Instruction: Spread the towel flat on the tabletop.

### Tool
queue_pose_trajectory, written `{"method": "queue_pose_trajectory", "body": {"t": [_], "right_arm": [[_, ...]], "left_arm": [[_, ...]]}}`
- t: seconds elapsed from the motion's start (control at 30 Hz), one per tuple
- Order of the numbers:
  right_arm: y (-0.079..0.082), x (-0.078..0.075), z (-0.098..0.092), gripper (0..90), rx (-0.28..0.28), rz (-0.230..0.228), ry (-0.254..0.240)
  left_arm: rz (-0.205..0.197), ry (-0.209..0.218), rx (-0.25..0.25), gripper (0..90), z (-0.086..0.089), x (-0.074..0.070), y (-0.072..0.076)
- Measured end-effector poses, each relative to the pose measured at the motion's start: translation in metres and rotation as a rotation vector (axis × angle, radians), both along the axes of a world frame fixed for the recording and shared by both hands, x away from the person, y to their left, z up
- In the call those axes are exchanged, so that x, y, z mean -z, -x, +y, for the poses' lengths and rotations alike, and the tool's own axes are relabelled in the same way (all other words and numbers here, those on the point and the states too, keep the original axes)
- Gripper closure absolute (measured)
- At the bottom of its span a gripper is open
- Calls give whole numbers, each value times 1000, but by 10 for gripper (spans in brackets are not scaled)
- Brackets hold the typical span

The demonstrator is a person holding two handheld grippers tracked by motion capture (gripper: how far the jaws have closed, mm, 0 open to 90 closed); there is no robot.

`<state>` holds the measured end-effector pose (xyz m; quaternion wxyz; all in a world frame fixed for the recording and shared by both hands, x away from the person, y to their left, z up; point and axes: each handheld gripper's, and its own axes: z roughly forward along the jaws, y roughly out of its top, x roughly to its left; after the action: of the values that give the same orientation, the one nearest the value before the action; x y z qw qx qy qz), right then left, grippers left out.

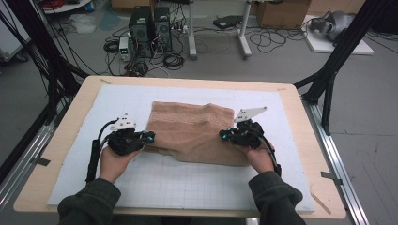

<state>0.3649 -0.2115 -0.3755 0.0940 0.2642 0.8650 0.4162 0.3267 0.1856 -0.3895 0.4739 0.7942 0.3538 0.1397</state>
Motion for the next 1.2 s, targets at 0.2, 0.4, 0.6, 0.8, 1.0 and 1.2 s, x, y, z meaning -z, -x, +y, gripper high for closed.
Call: {"method": "queue_pose_trajectory", "body": {"t": [0.2, 0.4, 0.6, 0.8, 1.0, 1.2], "right_arm": [[-28, 36, -7, 857, 76, 130, 54], [-16, 28, -7, 745, 84, 77, 53], [7, 13, -11, 656, 26, 9, 18], [31, 12, -16, 587, -12, -16, -8], [43, 26, -14, 517, -65, 13, 36], [28, 45, -7, 721, -34, 47, 73]], "left_arm": [[15, -56, 12, 568, -7, 8, -2], [33, -61, 27, 574, -11, 11, -3], [50, -85, 106, 695, -26, 16, 2], [88, -170, 104, 594, -44, 32, -8], [94, -164, 88, 787, -46, 37, -15], [61, -142, 98, 855, -40, 25, -7]]}}
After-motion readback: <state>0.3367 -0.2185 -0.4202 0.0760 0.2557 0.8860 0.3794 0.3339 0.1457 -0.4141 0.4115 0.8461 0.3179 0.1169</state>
